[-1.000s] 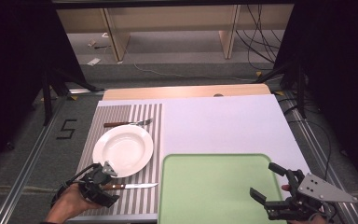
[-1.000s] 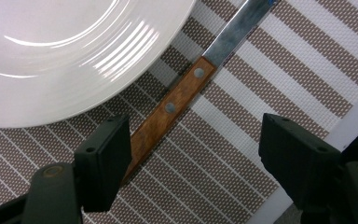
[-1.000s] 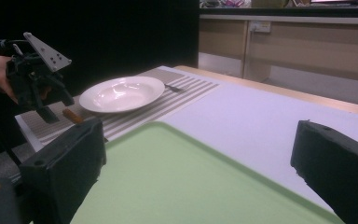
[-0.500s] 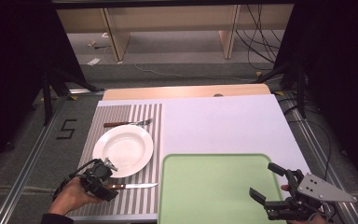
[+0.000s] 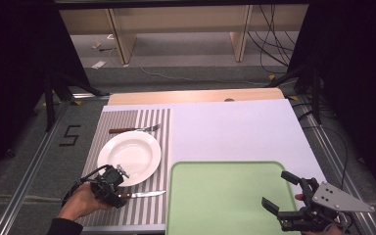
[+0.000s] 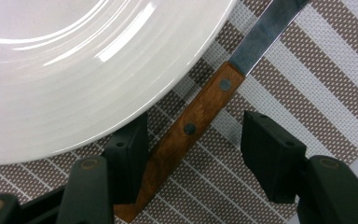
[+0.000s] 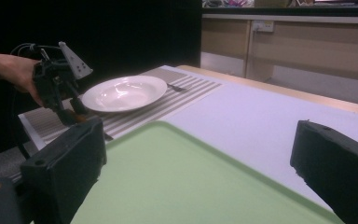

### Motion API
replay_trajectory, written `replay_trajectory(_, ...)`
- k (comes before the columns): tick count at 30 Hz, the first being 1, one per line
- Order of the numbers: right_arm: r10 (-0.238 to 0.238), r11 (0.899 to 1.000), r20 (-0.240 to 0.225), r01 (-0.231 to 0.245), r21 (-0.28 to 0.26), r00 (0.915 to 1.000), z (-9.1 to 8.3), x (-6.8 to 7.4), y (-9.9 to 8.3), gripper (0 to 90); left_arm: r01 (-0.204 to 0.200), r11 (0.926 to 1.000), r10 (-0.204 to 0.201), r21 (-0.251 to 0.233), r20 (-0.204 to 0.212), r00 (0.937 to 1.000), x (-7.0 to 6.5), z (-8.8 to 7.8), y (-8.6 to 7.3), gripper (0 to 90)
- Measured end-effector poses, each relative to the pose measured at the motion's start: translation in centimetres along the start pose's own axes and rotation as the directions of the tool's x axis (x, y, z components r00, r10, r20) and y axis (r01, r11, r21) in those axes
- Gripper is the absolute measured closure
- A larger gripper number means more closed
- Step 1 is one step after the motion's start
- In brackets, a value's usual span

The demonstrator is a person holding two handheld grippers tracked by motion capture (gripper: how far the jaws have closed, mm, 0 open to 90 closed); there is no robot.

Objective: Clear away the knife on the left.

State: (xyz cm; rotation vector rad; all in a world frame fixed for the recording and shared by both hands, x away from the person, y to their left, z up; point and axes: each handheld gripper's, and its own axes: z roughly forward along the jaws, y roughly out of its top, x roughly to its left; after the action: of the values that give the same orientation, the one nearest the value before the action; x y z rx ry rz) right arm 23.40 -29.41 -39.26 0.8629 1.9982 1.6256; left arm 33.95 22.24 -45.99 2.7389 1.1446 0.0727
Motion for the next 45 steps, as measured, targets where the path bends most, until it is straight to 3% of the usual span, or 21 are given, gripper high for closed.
replay_trajectory(11, -0.004, 1.0, -0.004, 0.004, 0.001, 1.0, 0.0, 0.1, 0.0, 4.5, -0.006, 0.9995, 0.007, 0.031, -0.008, 0.9999, -0.2, 0.1, 0.4, 57.3)
replay_trajectory(22, -0.009, 1.0, -0.006, 0.009, 0.008, 0.9999, 0.0, 0.1, 0.0, 4.6, -0.083, 0.9947, 0.083, 0.061, -0.008, 0.9965, -1.3, 0.2, 1.1, 73.2)
replay_trajectory(27, -0.009, 1.0, -0.006, 0.009, 0.009, 0.9999, 0.0, 0.1, 0.0, 4.6, -0.101, 0.9927, 0.102, 0.066, -0.009, 0.9948, -1.4, 0.2, 1.2, 75.9)
replay_trajectory(31, -0.009, 1.0, -0.006, 0.009, 0.006, 0.9999, 0.0, 0.1, 0.0, 4.7, -0.092, 0.9934, 0.093, 0.067, -0.008, 0.9956, -1.5, 0.1, 1.2, 76.6)
replay_trajectory(39, -0.009, 1.0, -0.005, 0.009, 0.009, 1.0, 0.0, 0.1, 0.0, 4.8, -0.069, 0.9967, 0.067, 0.043, 0.043, 0.9968, -2.3, -0.8, 1.2, 76.9)
replay_trajectory(45, -0.007, 1.0, -0.006, 0.007, 0.008, 1.0, 0.0, 0.1, 0.0, 4.8, -0.053, 0.9985, 0.054, -0.017, 0.104, 0.9931, -2.8, -1.6, 1.2, 77.0)
